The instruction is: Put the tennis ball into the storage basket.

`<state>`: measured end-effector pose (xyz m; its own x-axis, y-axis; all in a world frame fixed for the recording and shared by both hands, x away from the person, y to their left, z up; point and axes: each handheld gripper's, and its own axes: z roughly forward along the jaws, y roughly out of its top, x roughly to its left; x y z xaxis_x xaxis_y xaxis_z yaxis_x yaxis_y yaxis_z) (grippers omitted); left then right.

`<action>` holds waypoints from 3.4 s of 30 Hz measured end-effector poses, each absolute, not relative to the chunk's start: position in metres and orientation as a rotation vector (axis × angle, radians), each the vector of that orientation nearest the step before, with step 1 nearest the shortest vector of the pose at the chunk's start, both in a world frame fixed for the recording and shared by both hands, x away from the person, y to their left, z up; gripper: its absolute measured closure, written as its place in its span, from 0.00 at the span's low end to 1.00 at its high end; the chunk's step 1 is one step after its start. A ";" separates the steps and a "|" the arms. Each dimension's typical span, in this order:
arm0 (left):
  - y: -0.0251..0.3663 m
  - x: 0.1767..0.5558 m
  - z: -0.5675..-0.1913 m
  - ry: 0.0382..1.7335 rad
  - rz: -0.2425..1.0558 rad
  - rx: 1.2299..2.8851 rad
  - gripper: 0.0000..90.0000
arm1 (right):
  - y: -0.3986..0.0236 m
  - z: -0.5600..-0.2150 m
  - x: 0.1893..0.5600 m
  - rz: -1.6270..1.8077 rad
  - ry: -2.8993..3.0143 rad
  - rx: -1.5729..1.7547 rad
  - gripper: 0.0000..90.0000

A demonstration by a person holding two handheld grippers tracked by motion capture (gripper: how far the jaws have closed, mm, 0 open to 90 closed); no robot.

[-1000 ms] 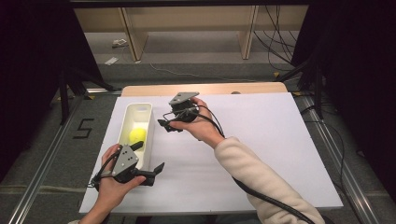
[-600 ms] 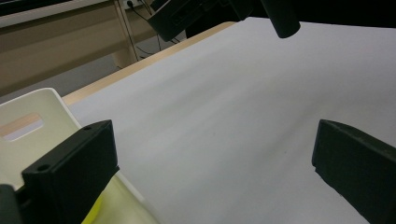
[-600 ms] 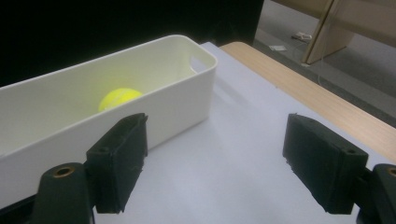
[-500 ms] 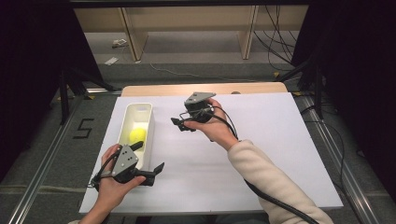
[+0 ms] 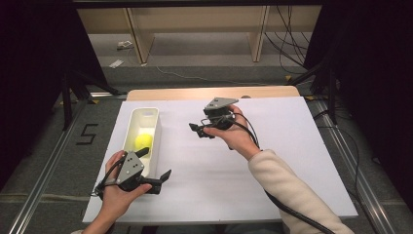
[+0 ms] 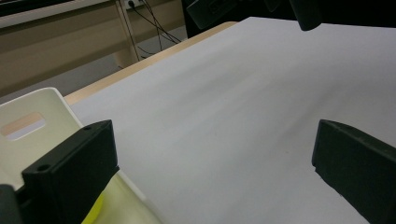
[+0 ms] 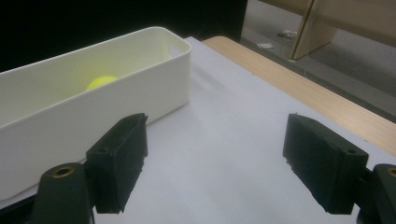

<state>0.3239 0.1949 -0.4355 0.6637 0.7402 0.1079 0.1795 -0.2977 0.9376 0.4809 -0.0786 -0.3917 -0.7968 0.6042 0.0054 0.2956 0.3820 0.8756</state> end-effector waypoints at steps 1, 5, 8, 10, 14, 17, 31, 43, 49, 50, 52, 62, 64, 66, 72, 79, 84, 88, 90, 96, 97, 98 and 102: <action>0.195 0.324 -0.435 0.734 0.663 1.822 0.00 | -0.081 -0.392 0.480 1.380 2.326 0.794 0.25; 0.195 0.324 -0.435 0.734 0.664 1.822 0.00 | -0.092 -0.392 0.479 1.382 2.312 0.812 0.25; 0.195 0.324 -0.436 0.735 0.666 1.821 0.00 | -0.099 -0.392 0.477 1.382 2.303 0.820 0.25; 0.195 0.324 -0.436 0.737 0.665 1.821 0.00 | -0.105 -0.392 0.476 1.381 2.293 0.831 0.25; 0.195 0.324 -0.436 0.740 0.664 1.816 0.00 | -0.116 -0.394 0.475 1.372 2.287 0.844 0.25; 0.195 0.324 -0.436 0.741 0.664 1.817 0.00 | -0.123 -0.395 0.473 1.366 2.281 0.855 0.25; 0.196 0.324 -0.436 0.742 0.666 1.817 0.00 | -0.149 -0.398 0.466 1.352 2.254 0.895 0.25; 0.196 0.324 -0.436 0.743 0.667 1.817 0.00 | -0.178 -0.404 0.456 1.324 2.229 0.931 0.25; 0.196 0.324 -0.436 0.744 0.669 1.815 0.00 | -0.191 -0.407 0.450 1.304 2.230 0.944 0.25; 0.196 0.324 -0.436 0.745 0.669 1.814 0.00 | -0.194 -0.408 0.449 1.299 2.231 0.946 0.25; 0.196 0.325 -0.436 0.745 0.669 1.814 0.00 | -0.198 -0.409 0.447 1.293 2.228 0.952 0.25; 0.196 0.325 -0.436 0.746 0.672 1.818 0.00 | -0.221 -0.418 0.435 1.270 2.224 0.991 0.25; 0.196 0.325 -0.436 0.746 0.673 1.820 0.00 | -0.225 -0.420 0.433 1.268 2.226 1.000 0.25; 0.196 0.325 -0.436 0.746 0.672 1.821 0.00 | -0.229 -0.422 0.430 1.266 2.224 1.010 0.25; 0.196 0.325 -0.437 0.749 0.673 1.821 0.00 | -0.239 -0.427 0.422 1.264 2.227 1.026 0.25; 0.196 0.325 -0.437 0.750 0.674 1.820 0.00 | -0.249 -0.430 0.412 1.265 2.226 1.032 0.25; 0.197 0.326 -0.437 0.751 0.675 1.818 0.00 | -0.256 -0.432 0.404 1.272 2.220 1.041 0.25; 0.197 0.326 -0.437 0.752 0.674 1.816 0.00 | -0.261 -0.434 0.399 1.274 2.219 1.033 0.25; 0.197 0.326 -0.437 0.752 0.673 1.815 0.00 | -0.263 -0.434 0.395 1.278 2.213 1.021 0.25; 0.197 0.326 -0.436 0.753 0.672 1.815 0.00 | -0.269 -0.436 0.388 1.291 2.211 1.018 0.24; 0.197 0.325 -0.436 0.752 0.671 1.817 0.00 | -0.271 -0.437 0.387 1.294 2.206 1.021 0.24; 0.197 0.325 -0.436 0.751 0.670 1.817 0.00 | -0.272 -0.437 0.386 1.292 2.204 1.022 0.24; 0.197 0.325 -0.436 0.750 0.670 1.818 0.00 | -0.275 -0.438 0.382 1.289 2.200 1.024 0.24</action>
